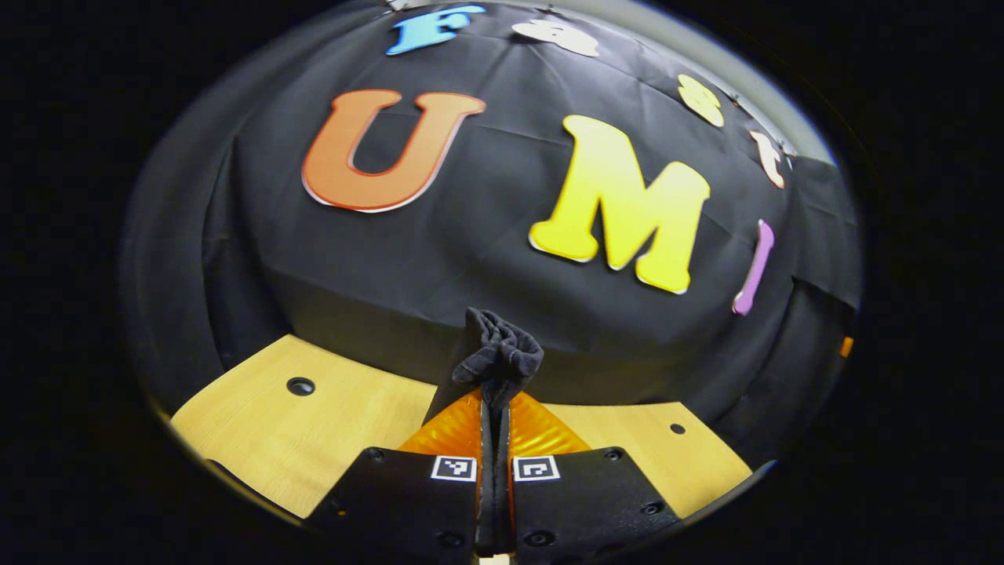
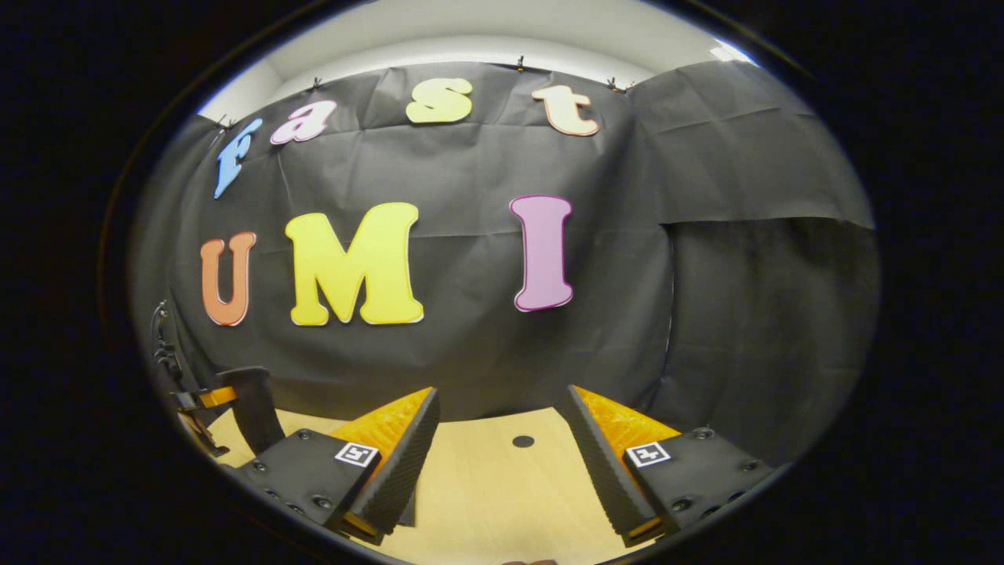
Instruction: Grasp the waist and the cuffs of the jeans and fold them to make the two legs overlap; first hold the waist and fold one-third of the jeans toward the cuffs, then hold the cuffs and fold the remaining one-third in the same direction to finish folding.
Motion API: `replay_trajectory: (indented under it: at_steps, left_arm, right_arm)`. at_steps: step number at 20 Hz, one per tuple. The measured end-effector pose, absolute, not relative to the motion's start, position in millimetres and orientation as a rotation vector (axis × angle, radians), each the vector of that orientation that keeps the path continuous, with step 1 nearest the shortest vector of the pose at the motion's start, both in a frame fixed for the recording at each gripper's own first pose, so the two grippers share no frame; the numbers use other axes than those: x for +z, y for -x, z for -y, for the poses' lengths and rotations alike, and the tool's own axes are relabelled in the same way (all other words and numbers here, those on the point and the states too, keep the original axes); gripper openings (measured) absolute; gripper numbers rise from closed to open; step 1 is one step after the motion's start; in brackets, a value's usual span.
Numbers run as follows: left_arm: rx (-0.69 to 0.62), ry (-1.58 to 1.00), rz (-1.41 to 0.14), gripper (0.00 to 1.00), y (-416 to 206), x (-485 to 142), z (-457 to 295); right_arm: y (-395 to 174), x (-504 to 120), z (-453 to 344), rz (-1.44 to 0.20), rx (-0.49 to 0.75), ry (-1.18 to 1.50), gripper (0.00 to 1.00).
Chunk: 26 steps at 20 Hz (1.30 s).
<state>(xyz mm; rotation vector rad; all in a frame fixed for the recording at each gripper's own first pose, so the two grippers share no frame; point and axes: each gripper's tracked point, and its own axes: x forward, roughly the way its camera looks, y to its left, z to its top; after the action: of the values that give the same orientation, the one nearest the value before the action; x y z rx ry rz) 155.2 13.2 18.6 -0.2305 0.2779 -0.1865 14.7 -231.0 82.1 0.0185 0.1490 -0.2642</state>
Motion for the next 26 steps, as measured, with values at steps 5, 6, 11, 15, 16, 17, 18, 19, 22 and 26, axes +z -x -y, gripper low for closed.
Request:
replay_trajectory:
  at_steps: [5,6,11,15,16,17,18,19,22,26]
  left_arm:
    - [-0.333,0.048,-0.306,0.03,-134.7,-18.2,55.6]
    - [-0.365,0.035,-0.322,0.04,-131.4,-27.5,69.2]
    - [-0.455,-0.048,-0.382,0.03,-114.5,-59.9,119.3]
    - [-0.518,-0.121,-0.472,0.04,-94.2,-102.8,150.5]
    - [-0.524,-0.131,-0.488,0.05,-92.3,-111.6,154.1]
    - [-0.528,-0.141,-0.5,0.05,-91.9,-119.7,155.9]
    - [-0.529,-0.15,-0.511,0.05,-92.1,-126.7,158.2]
    - [-0.53,-0.155,-0.523,0.05,-90.7,-133.1,159.6]
    - [-0.529,-0.166,-0.559,0.05,-80.0,-153.8,160.0]
    - [-0.514,-0.188,-0.615,0.05,-72.0,-184.5,158.9]
  right_arm:
    - [-0.1,76.7,248.2,-0.163,-0.312,-0.027,0.99]
    - [2.6,76.1,250.6,-0.165,-0.319,-0.028,0.99]
    - [7.8,64.4,259.7,-0.188,-0.347,-0.033,0.98]
    - [12.0,52.5,263.5,-0.207,-0.356,-0.043,0.98]
    - [10.6,51.0,264.8,-0.212,-0.359,-0.044,0.99]
    - [9.4,49.3,265.4,-0.217,-0.362,-0.046,0.99]
    - [9.7,48.4,268.3,-0.222,-0.367,-0.049,0.99]
    - [9.9,45.8,268.6,-0.227,-0.37,-0.052,0.99]
    - [10.8,41.0,270.4,-0.244,-0.378,-0.058,0.99]
    - [13.0,31.1,274.5,-0.262,-0.379,-0.059,0.99]
